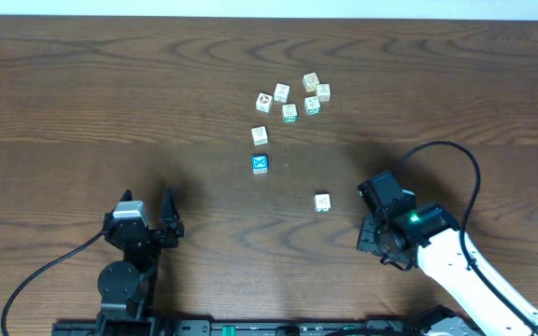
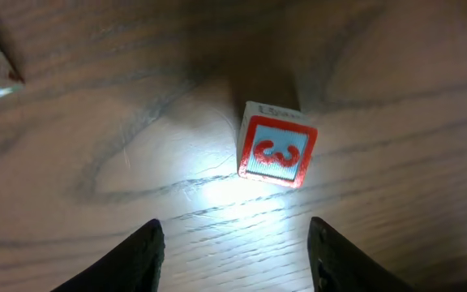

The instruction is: Lift 4 blocks

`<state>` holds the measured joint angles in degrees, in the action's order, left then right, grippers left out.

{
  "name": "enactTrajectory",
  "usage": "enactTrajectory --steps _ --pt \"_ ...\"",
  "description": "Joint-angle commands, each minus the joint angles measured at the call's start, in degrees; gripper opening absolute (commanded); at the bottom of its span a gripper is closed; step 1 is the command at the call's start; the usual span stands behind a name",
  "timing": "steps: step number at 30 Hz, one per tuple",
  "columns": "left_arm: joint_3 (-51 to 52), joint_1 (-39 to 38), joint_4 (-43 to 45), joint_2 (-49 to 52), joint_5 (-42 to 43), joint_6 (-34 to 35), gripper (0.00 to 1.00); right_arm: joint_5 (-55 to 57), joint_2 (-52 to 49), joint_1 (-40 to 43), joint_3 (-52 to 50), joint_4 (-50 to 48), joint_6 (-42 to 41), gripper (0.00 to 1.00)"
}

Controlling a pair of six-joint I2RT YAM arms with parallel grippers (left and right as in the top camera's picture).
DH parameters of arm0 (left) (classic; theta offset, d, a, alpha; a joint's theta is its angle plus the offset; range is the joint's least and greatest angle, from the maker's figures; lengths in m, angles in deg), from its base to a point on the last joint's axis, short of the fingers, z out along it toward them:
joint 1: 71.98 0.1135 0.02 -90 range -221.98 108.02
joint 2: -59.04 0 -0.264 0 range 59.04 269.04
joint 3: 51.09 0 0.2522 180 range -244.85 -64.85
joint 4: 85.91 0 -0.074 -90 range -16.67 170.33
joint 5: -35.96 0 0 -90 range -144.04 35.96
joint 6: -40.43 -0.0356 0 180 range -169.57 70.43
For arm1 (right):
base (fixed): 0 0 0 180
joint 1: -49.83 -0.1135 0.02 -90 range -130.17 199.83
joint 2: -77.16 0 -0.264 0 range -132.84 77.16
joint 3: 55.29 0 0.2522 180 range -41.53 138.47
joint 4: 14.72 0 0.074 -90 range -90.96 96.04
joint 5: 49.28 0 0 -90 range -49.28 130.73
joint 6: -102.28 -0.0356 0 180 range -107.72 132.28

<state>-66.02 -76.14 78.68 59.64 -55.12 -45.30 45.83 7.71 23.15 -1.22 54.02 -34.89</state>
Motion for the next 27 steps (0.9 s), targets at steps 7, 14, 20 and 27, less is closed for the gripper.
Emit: enactTrajectory --steps 7,14,20,27 --pt "0.9 0.3 -2.4 -0.4 -1.7 0.0 0.75 2.5 0.2 0.4 0.0 0.0 -10.5 0.56" --pt "0.9 0.3 -2.4 -0.4 -1.7 0.1 0.75 3.8 -3.5 0.4 -0.7 -1.5 -10.6 0.6" --pt "0.9 0.3 -2.4 -0.4 -1.7 0.1 0.75 4.2 -6.9 0.4 -0.8 -3.7 -10.4 0.59" --pt "0.9 0.3 -2.4 -0.4 -1.7 0.0 0.75 6.0 -8.5 0.5 -0.9 -3.8 -10.5 0.57"
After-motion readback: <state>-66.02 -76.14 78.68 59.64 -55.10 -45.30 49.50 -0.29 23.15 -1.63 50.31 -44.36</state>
